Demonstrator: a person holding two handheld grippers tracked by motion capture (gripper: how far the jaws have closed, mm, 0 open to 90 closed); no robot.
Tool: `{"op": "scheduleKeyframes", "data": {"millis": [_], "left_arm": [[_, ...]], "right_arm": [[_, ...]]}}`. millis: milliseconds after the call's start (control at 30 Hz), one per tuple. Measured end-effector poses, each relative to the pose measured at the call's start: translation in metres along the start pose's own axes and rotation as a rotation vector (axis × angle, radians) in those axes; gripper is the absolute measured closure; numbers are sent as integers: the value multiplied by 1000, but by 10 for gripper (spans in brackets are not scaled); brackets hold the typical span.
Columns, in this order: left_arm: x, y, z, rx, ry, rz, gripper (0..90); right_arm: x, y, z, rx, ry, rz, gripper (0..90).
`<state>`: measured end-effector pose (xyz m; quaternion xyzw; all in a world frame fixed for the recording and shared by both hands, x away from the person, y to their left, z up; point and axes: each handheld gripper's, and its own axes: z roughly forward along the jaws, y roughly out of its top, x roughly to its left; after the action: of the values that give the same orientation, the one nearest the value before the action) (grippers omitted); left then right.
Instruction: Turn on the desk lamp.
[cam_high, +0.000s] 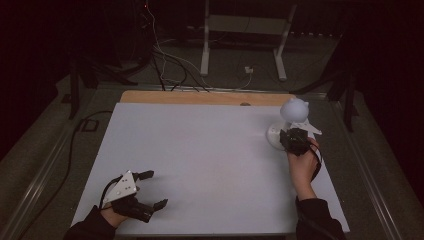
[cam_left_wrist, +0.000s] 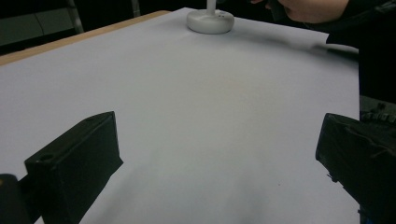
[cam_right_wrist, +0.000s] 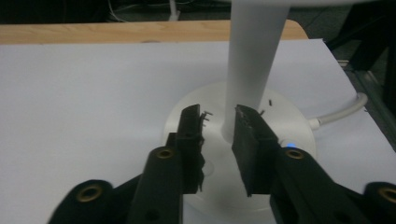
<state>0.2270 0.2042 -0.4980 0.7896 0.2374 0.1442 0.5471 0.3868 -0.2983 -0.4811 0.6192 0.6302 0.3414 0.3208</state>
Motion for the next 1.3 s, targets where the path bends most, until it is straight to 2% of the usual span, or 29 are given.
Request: {"op": "scheduleKeyframes", "data": {"millis": [233, 433, 800, 1300], "left_arm": [[0, 0, 0, 0, 1, -3, 4], [0, 0, 0, 4, 2, 1, 4], [0, 0, 0, 1, 1, 0, 4], [0, 0, 0, 7, -3, 2, 4]], "right_arm": [[0, -3, 5, 16, -5, 2, 800], [3, -6, 13, 61, -11, -1, 897], [5, -9, 21, 104, -4, -16, 900], [7, -13, 20, 87, -34, -42, 900]]}}
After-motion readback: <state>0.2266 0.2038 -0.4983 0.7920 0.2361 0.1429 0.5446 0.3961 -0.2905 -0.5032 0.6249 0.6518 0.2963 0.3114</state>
